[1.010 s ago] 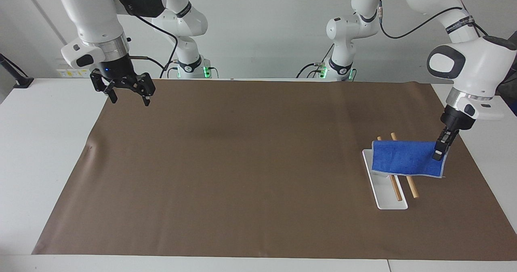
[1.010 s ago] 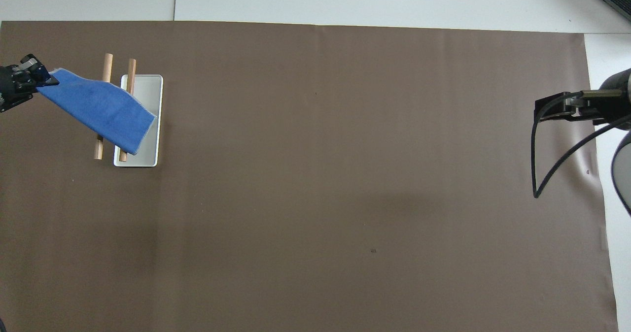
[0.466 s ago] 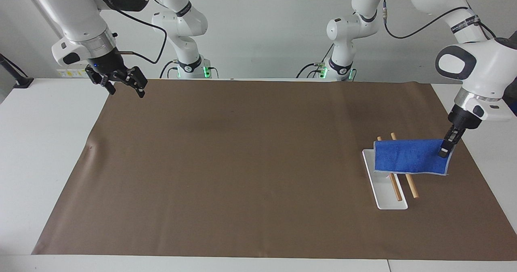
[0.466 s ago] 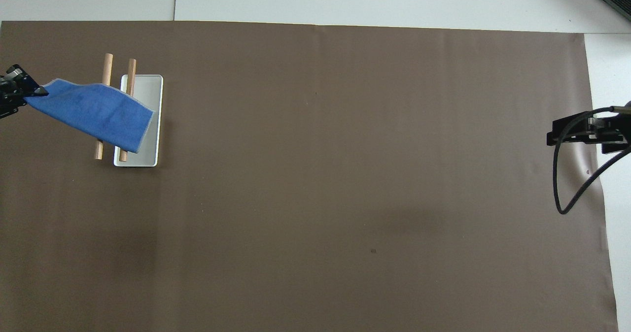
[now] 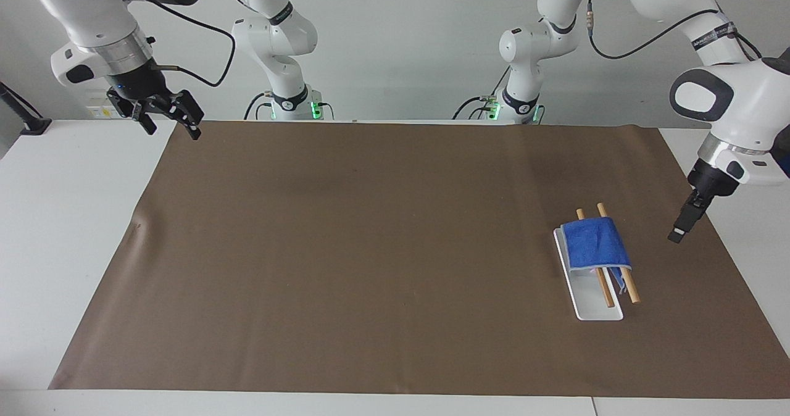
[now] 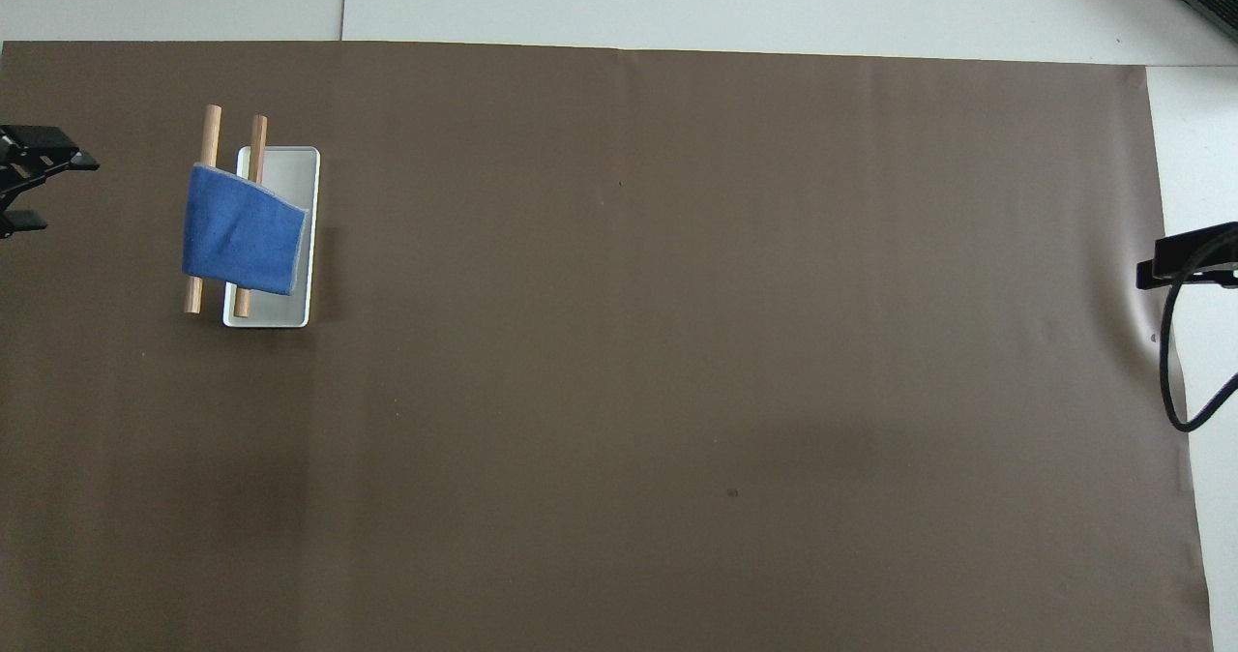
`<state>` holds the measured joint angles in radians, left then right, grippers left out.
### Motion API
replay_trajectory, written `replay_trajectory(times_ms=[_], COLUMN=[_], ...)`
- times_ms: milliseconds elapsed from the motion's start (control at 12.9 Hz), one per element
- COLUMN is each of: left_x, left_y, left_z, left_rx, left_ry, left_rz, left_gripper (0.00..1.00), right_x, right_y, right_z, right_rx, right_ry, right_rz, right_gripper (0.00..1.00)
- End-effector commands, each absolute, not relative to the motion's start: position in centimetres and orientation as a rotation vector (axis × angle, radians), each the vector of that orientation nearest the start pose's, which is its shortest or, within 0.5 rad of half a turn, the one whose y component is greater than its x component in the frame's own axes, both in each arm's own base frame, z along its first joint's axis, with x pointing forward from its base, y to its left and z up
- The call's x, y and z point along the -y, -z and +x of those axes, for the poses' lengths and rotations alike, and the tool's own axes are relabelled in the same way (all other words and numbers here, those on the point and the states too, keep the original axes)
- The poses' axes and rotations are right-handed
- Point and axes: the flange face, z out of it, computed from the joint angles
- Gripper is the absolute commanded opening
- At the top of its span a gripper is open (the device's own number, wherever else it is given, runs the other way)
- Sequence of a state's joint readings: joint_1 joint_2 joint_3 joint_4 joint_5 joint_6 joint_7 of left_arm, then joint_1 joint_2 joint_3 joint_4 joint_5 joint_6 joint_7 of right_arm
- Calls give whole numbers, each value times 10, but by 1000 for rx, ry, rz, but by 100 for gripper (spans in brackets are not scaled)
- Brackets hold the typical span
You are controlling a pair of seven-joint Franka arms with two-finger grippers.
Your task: Right arm passes towel to left arm to hang
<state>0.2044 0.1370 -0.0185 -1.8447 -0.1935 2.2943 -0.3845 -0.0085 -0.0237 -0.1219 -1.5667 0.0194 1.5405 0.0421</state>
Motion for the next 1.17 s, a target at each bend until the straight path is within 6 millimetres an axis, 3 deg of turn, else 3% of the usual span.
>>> replay_trajectory(times_ms=[0,78,466,699,933,1010,1088], left_x=[-106,-99,-21,27,77,80,81], left_y=[-502,-506,-538,-539,-530,-530,-530], left_z=[605,600,573,556,532,530,529], left_rx=[1042,1021,808,602,437,427,408], left_ry=[425,374,165,30,-75,-80,-93], left_rz=[-3124,-3138,-3216,-3185,-3181,-3181,-3180], left_gripper=[100,100,100,100,100,100,100], right_x=[63,61,55,46,46,49,47], right_y=[-631,-630,-636,-648,-648,-662,-662], right_z=[528,528,532,540,541,546,546], right_rx=[-225,-216,-119,-89,-104,-114,-109], right_ry=[-58,-53,-28,8,-7,33,26], right_rz=[-3100,-3103,-3146,-3157,-3143,-3147,-3144], right_gripper=[100,100,100,100,100,100,100])
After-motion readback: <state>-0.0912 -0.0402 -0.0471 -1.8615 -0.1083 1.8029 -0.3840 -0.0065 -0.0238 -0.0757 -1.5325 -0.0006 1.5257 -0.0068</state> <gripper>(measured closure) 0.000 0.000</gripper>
